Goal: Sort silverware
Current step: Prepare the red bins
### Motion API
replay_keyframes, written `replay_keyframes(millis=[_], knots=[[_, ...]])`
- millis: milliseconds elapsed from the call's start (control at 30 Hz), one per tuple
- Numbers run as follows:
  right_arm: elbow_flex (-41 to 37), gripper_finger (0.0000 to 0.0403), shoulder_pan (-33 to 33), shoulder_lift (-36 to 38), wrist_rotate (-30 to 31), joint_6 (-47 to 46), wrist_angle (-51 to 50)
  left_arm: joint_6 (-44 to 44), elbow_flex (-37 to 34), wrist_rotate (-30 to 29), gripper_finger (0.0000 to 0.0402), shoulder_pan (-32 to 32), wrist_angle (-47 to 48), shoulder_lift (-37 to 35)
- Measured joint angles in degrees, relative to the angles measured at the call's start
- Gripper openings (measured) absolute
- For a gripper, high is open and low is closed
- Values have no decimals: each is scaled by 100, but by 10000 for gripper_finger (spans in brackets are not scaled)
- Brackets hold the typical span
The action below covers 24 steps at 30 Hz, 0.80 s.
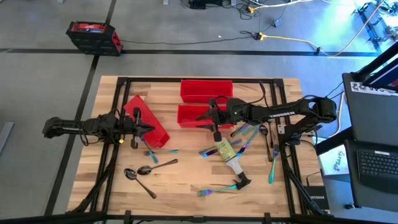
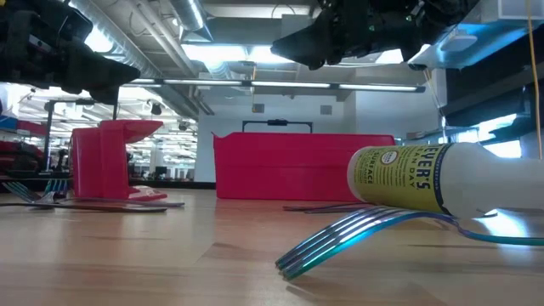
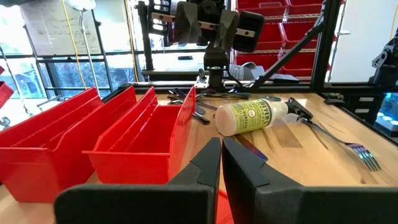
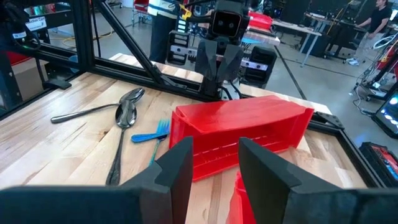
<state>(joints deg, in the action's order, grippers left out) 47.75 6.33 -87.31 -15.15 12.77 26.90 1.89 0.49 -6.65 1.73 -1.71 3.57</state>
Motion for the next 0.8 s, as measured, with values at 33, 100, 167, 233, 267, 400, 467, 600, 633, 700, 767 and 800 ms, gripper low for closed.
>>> replay_keyframes(millis=[33,100,167,233,267,400,467,600,633,700,767,800], knots=[[0,113,1,0,-24,-182,-1,1,-1,-30,1,1,-26,0],[0,113,0,0,-57,-654,12,-7,-2,-133,1,-1,-72,0],[0,113,0,-68,-55,-798,209,-286,-2,-133,1,-1,-108,0],[-2,113,0,-100,-53,-972,192,-620,-2,-82,1,1,-107,0],[-4,113,-32,-151,-53,-1157,238,-625,-2,-80,1,1,-90,0],[-4,113,-185,-378,-99,-1617,476,-629,-2,-75,1,1,-116,0],[-4,113,-291,-507,62,-1654,699,-650,-2,-64,1,1,-115,-1],[252,113,-445,-800,361,-1950,944,-872,-1,-60,1,1,-152,-7],[422,114,-489,-870,364,-1984,861,-901,-2,-60,1,1,-185,-7],[841,121,-618,-1047,496,-1979,550,-812,-2,-93,1,-1,-243,-7],[1288,133,-768,-1276,1005,-2004,29,-657,-2,-245,1,1,-305,-7],[1497,141,-844,-1432,1220,-2011,-206,-648,0,-262,1,-1,-367,-7]])
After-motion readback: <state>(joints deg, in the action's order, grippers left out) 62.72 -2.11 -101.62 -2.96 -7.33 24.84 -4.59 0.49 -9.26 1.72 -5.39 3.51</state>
